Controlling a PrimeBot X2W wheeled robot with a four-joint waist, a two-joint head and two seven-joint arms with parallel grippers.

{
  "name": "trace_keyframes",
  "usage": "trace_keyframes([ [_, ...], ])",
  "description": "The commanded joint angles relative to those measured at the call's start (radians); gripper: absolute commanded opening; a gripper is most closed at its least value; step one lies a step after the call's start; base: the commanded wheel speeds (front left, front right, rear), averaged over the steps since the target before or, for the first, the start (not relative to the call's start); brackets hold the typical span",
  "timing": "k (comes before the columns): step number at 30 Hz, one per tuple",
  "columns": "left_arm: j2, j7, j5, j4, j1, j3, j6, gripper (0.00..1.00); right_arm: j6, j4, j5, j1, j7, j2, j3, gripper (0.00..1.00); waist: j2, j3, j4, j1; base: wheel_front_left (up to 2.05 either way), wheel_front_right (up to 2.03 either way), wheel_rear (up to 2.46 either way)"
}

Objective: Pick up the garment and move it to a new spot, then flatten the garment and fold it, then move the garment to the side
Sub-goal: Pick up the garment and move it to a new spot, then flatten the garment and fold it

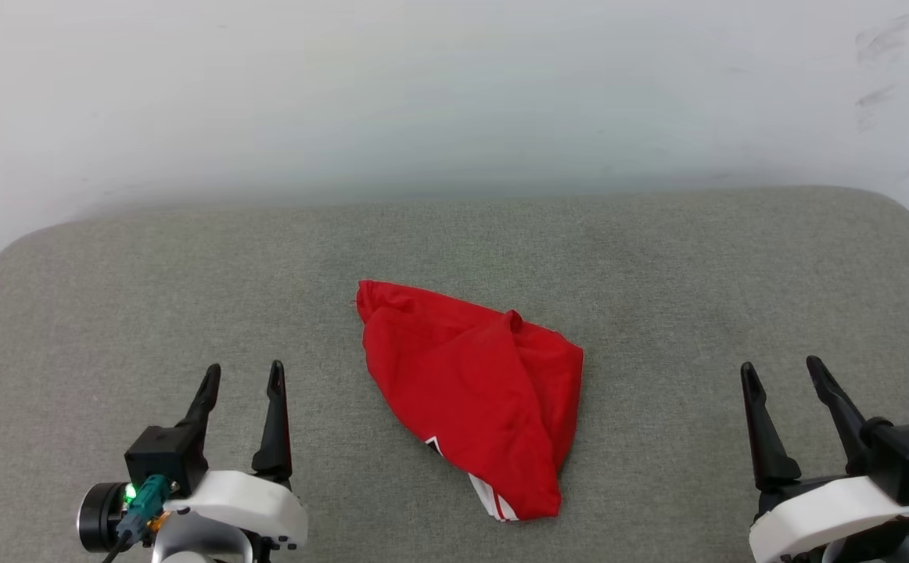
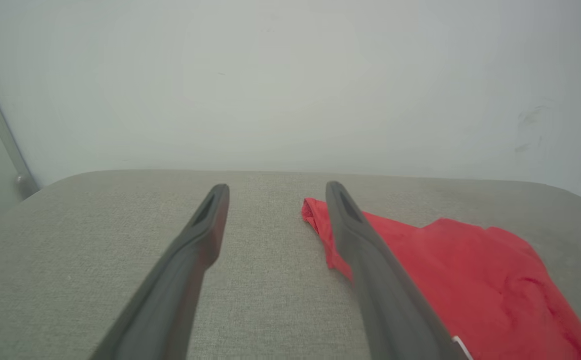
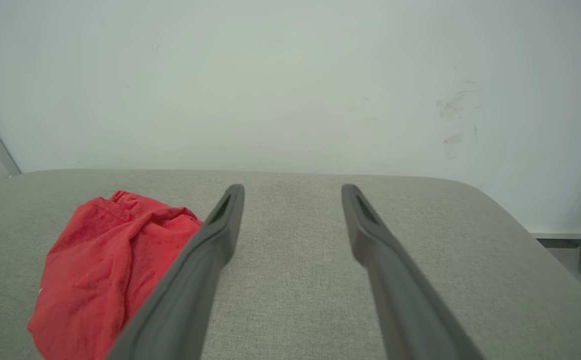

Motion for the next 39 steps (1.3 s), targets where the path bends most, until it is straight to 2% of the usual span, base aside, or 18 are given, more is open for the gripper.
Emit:
trace_keyframes([
  [1,0.008,0.008,0.004,-0.016,0.015,-0.003,0.006,1.0,0.0,-0.005,0.007,0.01,0.001,0.003,0.002,1.0,-0.0001,0.0,-0.001,0.0,0.0,0.0,0.0],
  [15,0.014,0.03,0.002,-0.075,0.033,-0.007,0.029,1.0,0.0,0.027,0.041,-0.017,0.03,0.003,-0.019,1.0,-0.0001,0.006,-0.002,0.0,0.0,0.0,0.0],
  [18,0.012,0.03,0.003,-0.085,0.021,-0.013,0.032,1.0,0.0,0.087,0.128,-0.07,0.115,0.003,-0.038,1.0,-0.0001,0.016,0.004,0.0,0.0,0.0,0.0],
  [23,0.007,0.028,0.017,-0.101,-0.018,-0.032,0.028,1.0,0.0,0.178,0.16,-0.187,0.297,0.003,-0.021,1.0,-0.0001,0.06,0.028,0.0,0.0,0.0,0.0],
  [24,0.007,0.028,0.017,-0.101,-0.018,-0.032,0.028,1.0,0.0,0.178,0.16,-0.187,0.297,0.003,-0.021,1.0,-0.0001,0.06,0.028,0.0,0.0,0.0,0.0],
  [31,-0.019,0.01,0.026,-0.085,-0.086,-0.066,0.006,1.0,0.0,0.302,0.244,-0.384,0.566,-0.042,0.125,1.0,-0.0001,0.136,0.08,0.0,0.0,0.0,0.0],
  [39,-0.044,-0.017,0.022,-0.054,-0.138,-0.078,-0.006,1.0,0.0,0.411,0.315,-0.523,0.691,-0.091,0.307,1.0,-0.0001,0.195,0.143,0.0,0.0,0.0,0.0],
])
